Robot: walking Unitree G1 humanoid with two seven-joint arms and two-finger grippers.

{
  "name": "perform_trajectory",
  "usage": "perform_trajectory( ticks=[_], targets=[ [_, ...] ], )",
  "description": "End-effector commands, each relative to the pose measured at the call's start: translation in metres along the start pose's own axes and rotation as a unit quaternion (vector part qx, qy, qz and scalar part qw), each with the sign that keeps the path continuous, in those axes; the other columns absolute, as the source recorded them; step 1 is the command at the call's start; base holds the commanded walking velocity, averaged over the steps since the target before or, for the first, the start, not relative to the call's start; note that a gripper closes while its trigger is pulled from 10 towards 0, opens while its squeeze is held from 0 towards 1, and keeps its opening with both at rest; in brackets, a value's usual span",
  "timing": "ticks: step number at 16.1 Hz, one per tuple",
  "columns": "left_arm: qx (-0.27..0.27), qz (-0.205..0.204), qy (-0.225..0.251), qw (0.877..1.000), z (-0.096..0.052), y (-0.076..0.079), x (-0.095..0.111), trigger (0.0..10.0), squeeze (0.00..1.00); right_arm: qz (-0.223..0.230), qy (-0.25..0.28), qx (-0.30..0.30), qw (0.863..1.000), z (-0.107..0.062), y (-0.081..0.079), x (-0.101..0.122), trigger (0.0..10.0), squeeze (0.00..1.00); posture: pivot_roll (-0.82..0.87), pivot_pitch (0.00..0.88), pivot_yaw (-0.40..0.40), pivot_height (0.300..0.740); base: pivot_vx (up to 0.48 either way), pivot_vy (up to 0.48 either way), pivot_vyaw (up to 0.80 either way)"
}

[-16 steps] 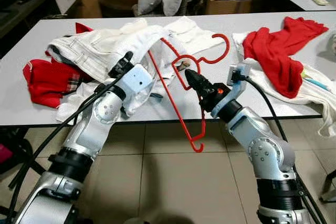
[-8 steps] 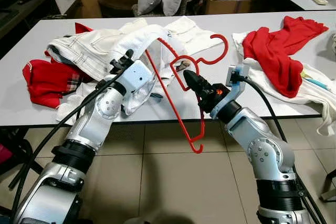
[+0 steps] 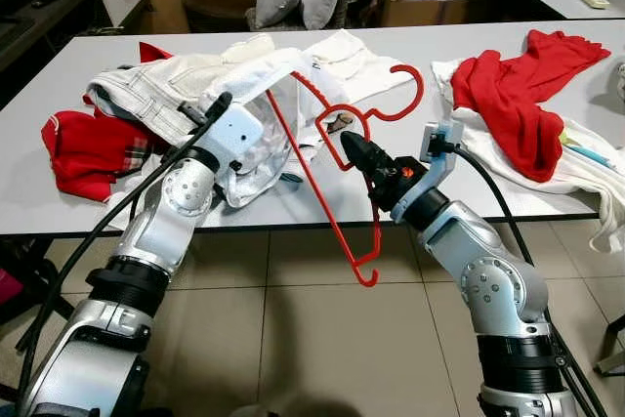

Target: Hang hanger

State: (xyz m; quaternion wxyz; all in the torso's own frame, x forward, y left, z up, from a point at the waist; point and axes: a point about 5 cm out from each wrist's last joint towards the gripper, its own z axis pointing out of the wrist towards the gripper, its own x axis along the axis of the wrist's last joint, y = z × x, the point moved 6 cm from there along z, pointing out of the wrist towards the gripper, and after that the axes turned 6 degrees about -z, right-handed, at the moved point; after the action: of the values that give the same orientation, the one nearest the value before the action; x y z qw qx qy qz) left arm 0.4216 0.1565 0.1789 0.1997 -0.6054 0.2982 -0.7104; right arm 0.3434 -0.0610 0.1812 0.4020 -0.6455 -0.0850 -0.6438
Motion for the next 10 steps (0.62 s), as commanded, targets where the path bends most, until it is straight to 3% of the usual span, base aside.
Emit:
perform_trajectory(
  ticks=[1, 6, 10],
  targets=[
    [0.014, -0.012, 0.004, 1.0, 0.001, -0.011, 0.001, 0.0, 0.0, -0.001, 0.004, 0.007, 1.0, 0.001, -0.003, 0.002, 10.0, 0.0, -0.09, 0.0, 0.077, 0.74, 0.0, 0.0, 0.0],
    [0.026, -0.112, 0.036, 0.993, 0.001, -0.023, 0.017, 0.0, 0.0, 0.002, 0.002, 0.003, 1.0, 0.001, -0.002, 0.001, 10.0, 0.0, -0.09, 0.0, 0.077, 0.74, 0.0, 0.0, 0.0],
    [0.045, -0.143, 0.061, 0.987, -0.001, -0.041, 0.029, 0.0, 0.0, 0.006, -0.016, -0.012, 1.0, 0.002, 0.003, -0.007, 10.0, 0.0, -0.08, 0.0, 0.074, 0.74, 0.0, 0.0, 0.0]
  ],
)
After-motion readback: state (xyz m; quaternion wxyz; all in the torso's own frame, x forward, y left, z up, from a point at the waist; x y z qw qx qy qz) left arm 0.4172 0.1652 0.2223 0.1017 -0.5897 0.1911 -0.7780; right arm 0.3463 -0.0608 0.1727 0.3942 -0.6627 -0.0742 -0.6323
